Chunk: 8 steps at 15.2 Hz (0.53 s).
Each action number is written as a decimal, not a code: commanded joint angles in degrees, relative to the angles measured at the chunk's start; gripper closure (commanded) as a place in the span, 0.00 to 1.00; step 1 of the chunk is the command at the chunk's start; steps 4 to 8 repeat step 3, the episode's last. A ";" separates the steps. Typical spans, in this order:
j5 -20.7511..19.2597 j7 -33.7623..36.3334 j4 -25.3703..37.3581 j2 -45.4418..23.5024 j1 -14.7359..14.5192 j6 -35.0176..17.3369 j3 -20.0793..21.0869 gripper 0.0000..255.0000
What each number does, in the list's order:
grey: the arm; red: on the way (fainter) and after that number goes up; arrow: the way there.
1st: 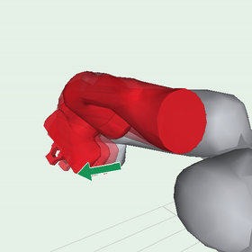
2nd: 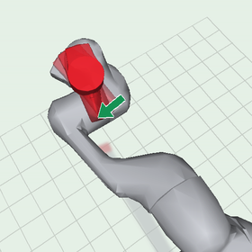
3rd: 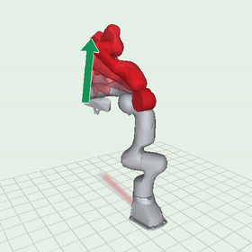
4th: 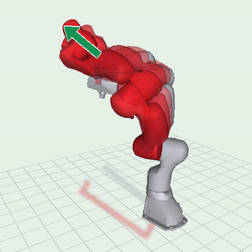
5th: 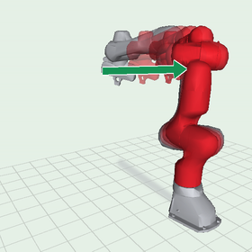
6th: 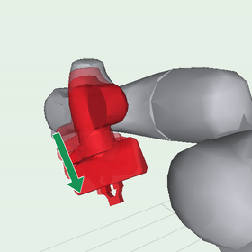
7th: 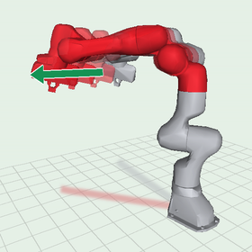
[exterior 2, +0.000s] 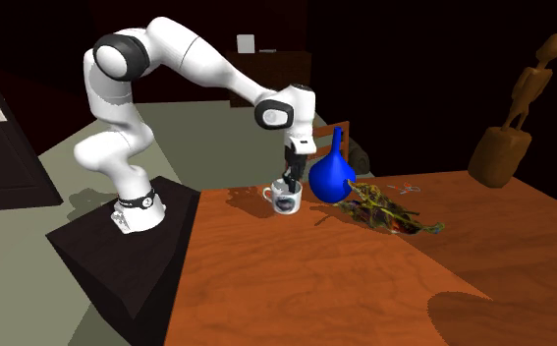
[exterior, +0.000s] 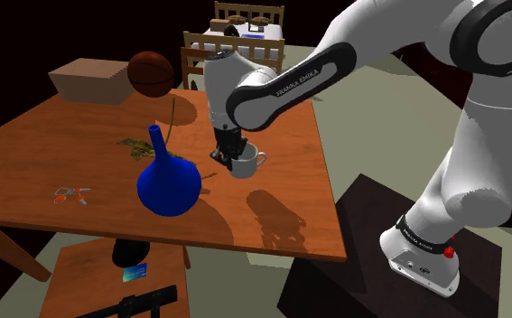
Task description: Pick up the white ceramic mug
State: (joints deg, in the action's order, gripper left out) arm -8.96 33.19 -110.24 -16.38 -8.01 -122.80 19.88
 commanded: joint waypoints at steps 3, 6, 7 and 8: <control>0.38 -0.29 0.80 0.68 0.08 1.44 0.13 1.00; 0.38 -0.29 0.80 0.68 0.08 1.44 0.13 1.00; 0.38 -0.29 0.80 0.68 0.08 1.44 0.13 1.00; 0.38 -0.29 0.80 0.68 0.08 1.44 0.13 1.00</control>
